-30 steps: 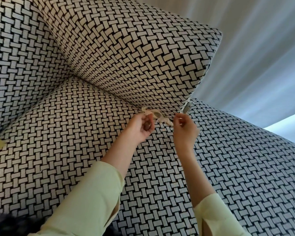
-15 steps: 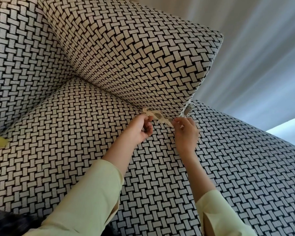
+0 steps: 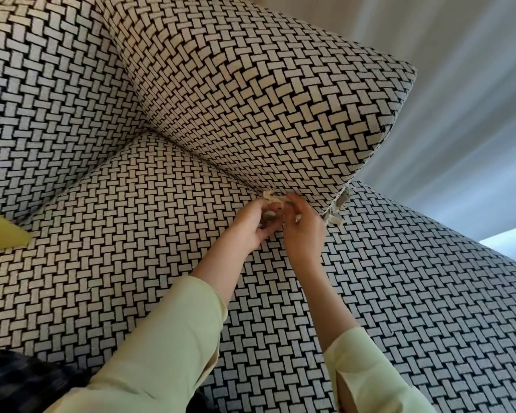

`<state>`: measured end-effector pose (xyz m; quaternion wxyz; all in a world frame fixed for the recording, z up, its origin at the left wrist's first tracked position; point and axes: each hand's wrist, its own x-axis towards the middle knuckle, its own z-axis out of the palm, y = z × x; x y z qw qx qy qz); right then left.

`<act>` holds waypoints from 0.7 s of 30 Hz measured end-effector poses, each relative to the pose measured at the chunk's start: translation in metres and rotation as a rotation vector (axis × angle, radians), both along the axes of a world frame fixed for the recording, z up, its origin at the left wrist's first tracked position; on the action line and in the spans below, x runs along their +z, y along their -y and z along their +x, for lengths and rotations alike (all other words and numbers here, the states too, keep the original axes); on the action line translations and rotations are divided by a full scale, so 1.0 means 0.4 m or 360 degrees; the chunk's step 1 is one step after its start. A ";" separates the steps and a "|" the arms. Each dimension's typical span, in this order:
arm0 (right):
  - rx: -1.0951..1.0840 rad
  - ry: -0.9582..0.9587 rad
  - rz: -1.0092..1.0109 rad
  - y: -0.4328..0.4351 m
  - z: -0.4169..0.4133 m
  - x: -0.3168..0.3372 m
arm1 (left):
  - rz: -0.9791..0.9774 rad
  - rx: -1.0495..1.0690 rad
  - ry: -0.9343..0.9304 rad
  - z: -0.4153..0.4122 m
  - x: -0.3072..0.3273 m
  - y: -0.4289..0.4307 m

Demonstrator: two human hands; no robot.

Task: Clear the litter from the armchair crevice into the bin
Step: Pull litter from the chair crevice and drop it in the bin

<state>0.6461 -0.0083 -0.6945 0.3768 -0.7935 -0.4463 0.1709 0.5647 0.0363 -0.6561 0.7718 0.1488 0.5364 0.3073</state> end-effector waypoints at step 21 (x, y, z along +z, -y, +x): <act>0.0219 0.0676 -0.0223 -0.009 -0.008 0.044 | -0.0014 0.0164 0.0099 -0.132 0.027 -0.032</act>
